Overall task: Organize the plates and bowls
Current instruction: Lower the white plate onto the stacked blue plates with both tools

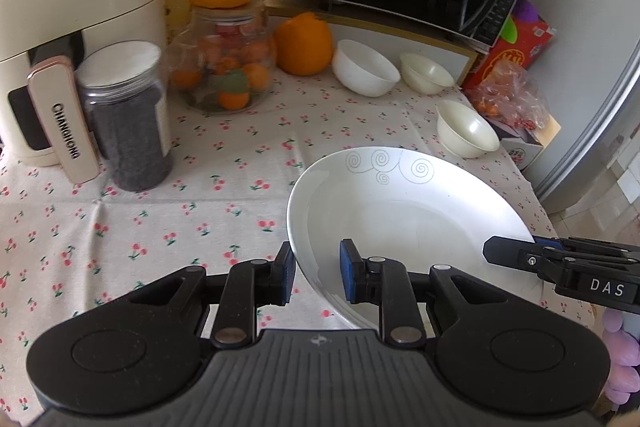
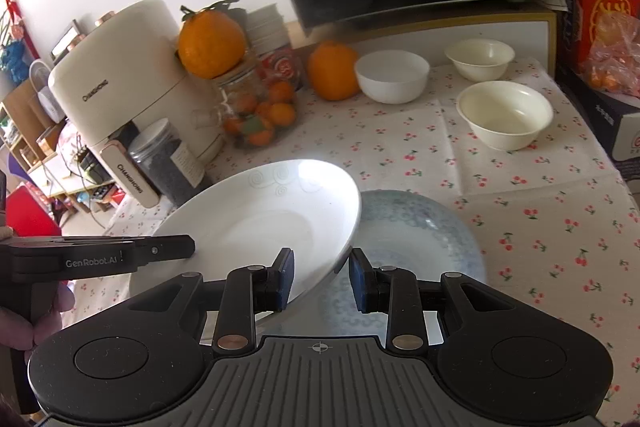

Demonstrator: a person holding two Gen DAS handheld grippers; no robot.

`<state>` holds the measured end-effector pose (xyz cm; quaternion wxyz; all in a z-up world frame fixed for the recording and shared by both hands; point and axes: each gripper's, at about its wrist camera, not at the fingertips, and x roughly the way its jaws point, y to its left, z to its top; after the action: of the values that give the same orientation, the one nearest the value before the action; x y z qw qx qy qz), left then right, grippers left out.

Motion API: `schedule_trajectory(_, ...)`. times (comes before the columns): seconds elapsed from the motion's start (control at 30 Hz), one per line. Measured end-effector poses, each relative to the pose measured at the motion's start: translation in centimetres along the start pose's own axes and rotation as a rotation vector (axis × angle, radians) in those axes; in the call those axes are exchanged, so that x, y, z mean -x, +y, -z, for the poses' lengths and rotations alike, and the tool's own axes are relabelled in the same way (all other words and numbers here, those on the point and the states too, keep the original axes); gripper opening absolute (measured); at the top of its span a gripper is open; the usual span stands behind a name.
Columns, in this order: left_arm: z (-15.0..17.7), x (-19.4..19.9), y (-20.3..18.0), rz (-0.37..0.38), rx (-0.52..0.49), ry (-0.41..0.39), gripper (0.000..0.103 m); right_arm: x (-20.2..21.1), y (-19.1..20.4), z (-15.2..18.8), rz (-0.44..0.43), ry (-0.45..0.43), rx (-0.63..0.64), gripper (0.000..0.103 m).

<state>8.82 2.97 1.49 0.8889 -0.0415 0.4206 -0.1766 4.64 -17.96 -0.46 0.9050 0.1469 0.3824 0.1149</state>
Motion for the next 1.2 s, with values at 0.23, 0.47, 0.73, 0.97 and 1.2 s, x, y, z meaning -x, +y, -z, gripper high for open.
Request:
schedule_trajectory(0.23, -0.1, -0.8, -1.6, 0.021, -0.026, 0.006, 0.021, 0.7, -1.8, 0.0, 0.025, 0.001, -0.023, 0.03)
schedule_trajectory(0.47, 0.1, -1.9, -3.3, 0.038, -0.061, 0.026, 0.021, 0.9, -3.8, 0.3, 0.053, 0.013, -0.052, 0.03)
schedule_trajectory(0.73, 0.7, -3.0, -4.6, 0.04, -0.101, 0.054, 0.021, 0.5, -5.2, 1.0, 0.088, 0.049, -0.07, 0.03)
schedule_trajectory(0.97, 1.1, -3.6, -5.2, 0.018, -0.128, 0.071, 0.021, 0.2, -5.4, 1.3, 0.109, 0.076, -0.056, 0.03)
schedule_trajectory(1.2, 1.4, -3.5, -5.6, 0.0, -0.155, 0.06, 0.022, 0.2, -5.0, 1.4, 0.134, 0.081, -0.024, 0.03)
